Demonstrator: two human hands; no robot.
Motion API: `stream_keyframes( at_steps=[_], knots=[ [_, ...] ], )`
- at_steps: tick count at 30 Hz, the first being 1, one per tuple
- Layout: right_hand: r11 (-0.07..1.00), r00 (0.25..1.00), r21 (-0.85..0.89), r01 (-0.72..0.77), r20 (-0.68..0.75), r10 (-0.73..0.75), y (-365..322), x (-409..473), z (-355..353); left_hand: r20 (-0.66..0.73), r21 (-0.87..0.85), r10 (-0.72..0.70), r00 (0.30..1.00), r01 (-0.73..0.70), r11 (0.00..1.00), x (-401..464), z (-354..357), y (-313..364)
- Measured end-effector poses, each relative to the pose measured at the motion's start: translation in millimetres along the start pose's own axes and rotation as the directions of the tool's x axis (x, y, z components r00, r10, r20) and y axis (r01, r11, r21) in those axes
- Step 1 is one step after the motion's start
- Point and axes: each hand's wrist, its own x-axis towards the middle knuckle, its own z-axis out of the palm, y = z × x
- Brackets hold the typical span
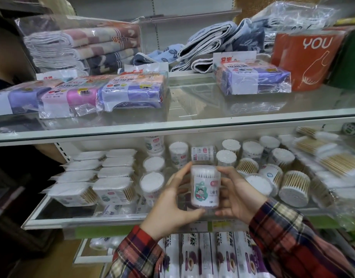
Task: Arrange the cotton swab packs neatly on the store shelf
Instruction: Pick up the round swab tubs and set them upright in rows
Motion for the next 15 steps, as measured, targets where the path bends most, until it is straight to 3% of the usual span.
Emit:
stream_keyframes(
  at_steps=[5,11,15],
  knots=[
    [0.997,0.994,-0.015,0.072,-0.082,-0.073,-3.4,15.3,0.8,-0.098,-0.119,-0.124,0.987,0.112,0.987,0.0,6.2,0.2],
    [0.998,0.987,-0.046,0.045,-0.151,-0.052,-6.0,38.3,10.9,-0.181,-0.288,-0.3,0.937,0.241,0.927,7.8,20.4,-7.2],
    [0.999,0.982,0.003,0.051,-0.181,-0.05,-5.2,51.2,16.0,-0.146,-0.366,-0.37,0.918,0.297,0.882,11.0,28.9,-11.2]
  ],
)
